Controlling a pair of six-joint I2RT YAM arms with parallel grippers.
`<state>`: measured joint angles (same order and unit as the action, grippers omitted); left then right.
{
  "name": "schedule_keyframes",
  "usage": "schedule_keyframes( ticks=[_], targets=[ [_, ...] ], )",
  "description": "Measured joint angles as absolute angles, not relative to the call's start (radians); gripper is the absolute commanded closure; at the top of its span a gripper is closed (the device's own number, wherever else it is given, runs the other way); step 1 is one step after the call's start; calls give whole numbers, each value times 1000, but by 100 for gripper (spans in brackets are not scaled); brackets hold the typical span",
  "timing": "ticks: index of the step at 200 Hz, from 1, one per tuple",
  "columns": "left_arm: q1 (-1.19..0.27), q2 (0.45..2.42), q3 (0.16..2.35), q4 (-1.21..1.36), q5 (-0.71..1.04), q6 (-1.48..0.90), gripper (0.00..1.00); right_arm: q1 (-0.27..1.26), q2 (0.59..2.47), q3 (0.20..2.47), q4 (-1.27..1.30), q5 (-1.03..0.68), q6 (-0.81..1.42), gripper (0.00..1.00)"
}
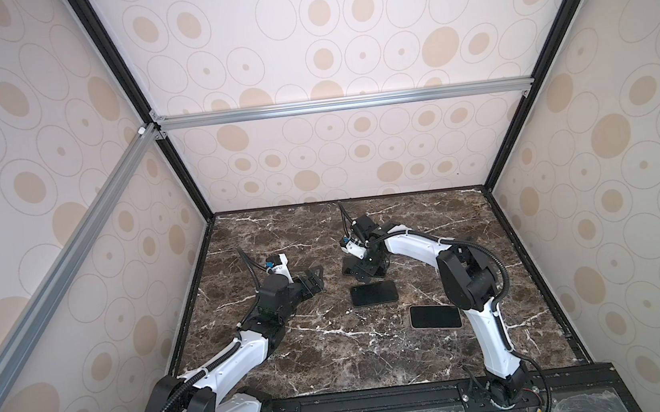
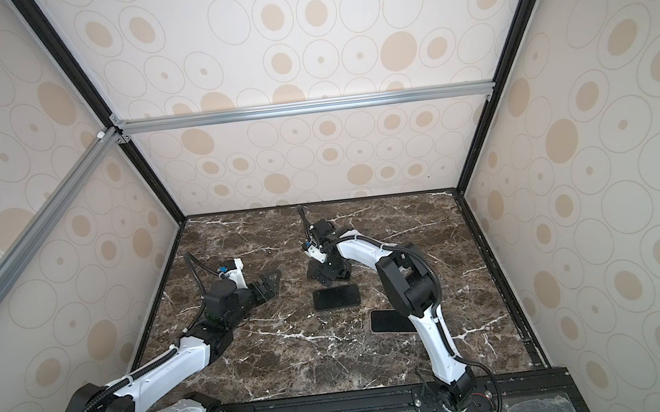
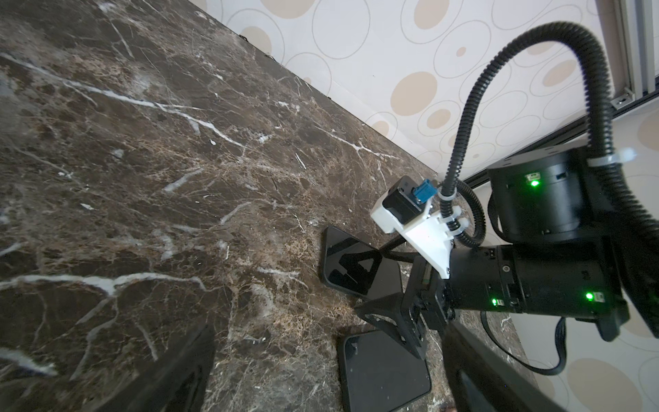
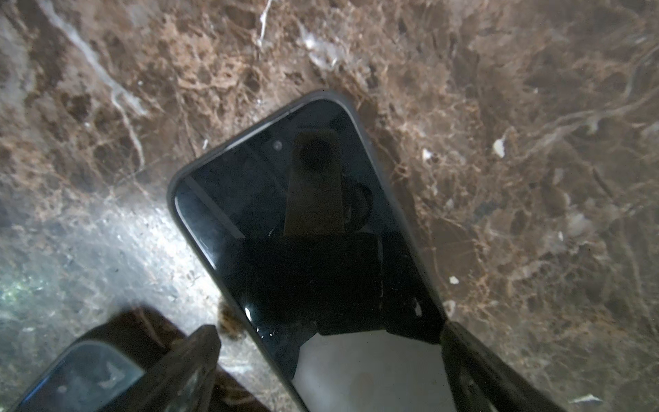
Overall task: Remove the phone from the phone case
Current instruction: 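Move the right gripper over the farthest black phone while the left gripper approaches, then grasp the edge of the farthest black phone with the right gripper and tilt it up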
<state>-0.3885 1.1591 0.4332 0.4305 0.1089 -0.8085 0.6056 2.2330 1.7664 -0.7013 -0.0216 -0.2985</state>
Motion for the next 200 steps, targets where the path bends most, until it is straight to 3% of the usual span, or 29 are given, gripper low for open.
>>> schedule_keyframes(
  ticks=[76, 118, 200],
  targets=[
    [-396, 1229, 439, 459, 152, -810, 1, 597, 2338, 1943, -786, 31, -279, 0],
    [-433, 1296, 480, 479, 167, -811, 1, 550, 2397, 2040, -860, -30, -235, 0],
    [-503, 1401, 537, 541, 196, -815, 1, 471, 2342, 1961, -902, -162, -188, 1]
  ],
)
